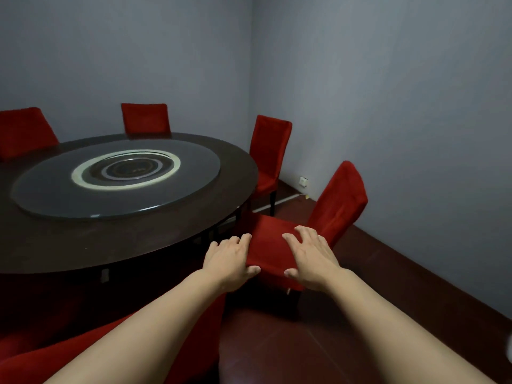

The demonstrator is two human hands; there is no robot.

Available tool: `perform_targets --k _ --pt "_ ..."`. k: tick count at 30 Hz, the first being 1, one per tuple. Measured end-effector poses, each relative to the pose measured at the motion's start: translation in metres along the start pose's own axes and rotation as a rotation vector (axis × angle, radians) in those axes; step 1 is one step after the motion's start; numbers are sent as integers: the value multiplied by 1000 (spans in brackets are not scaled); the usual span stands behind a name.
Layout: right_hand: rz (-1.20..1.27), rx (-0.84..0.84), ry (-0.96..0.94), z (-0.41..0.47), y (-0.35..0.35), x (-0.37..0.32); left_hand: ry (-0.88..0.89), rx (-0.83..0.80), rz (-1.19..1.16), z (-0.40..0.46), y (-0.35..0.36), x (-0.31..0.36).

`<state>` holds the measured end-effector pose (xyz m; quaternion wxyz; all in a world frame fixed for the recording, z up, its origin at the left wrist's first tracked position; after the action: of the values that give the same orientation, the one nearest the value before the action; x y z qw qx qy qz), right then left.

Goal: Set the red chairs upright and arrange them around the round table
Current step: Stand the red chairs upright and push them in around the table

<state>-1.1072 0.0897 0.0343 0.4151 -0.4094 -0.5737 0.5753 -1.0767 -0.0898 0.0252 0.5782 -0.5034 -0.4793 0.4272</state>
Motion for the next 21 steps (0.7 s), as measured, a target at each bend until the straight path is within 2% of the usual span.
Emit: perform_targets --k 6,12,16,21 --pt "74 -15 97 54 -5 87 69 -61 -9 112 11 43" --pt "131 -15 158 99 1 196 136 -83 9 217 26 113" --pt "122 -11 134 138 8 279 113 -76 10 284 42 168" --pt "109 -16 27 199 17 378 0 -80 -24 357 65 237"
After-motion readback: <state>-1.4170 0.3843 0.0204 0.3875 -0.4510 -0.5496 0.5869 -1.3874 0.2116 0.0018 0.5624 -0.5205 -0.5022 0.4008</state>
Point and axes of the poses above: each hand's wrist, its own z-axis towards the middle knuckle, its own y-axis out of the palm, x = y × z, the point moved 1 cm from there along z, towards the middle knuckle, and after that the axes turned 6 degrees about y, right-handed, at the moved point
